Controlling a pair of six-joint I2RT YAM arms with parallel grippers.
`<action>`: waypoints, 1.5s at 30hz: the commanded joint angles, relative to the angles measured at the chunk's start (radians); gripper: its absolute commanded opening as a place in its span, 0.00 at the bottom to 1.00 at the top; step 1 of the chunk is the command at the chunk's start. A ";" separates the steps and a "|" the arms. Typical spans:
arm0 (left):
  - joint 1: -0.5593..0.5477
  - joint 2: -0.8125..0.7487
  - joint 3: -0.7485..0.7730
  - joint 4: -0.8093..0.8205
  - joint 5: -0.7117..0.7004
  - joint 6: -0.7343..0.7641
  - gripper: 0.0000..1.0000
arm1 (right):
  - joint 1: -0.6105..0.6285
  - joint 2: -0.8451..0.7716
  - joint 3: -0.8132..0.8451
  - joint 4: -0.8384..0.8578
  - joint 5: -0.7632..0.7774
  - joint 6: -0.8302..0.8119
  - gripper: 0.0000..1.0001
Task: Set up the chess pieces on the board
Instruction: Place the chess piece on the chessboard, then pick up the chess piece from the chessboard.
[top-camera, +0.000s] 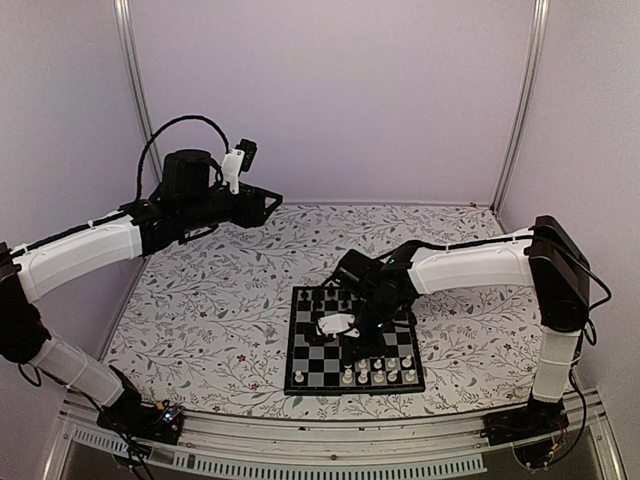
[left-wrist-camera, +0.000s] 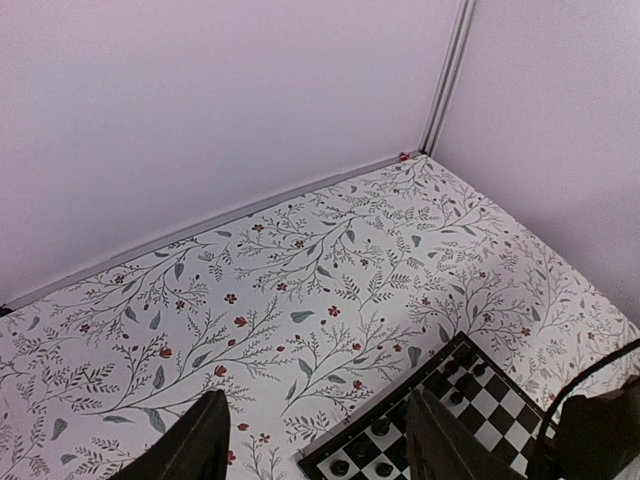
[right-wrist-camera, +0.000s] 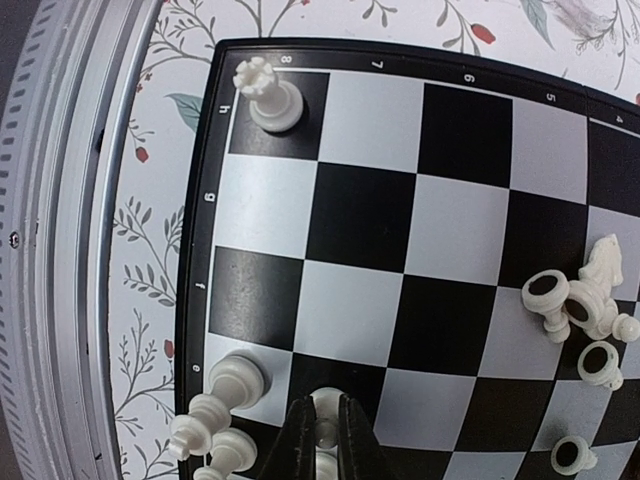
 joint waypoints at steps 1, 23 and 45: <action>0.000 -0.019 0.022 0.005 0.010 0.012 0.62 | 0.009 0.022 0.017 -0.013 -0.014 -0.003 0.09; 0.000 0.011 0.033 -0.011 0.007 0.013 0.63 | -0.050 -0.122 0.031 -0.055 -0.015 -0.020 0.29; 0.000 0.034 0.053 -0.035 0.027 0.004 0.63 | -0.166 0.025 0.135 0.029 0.129 0.174 0.34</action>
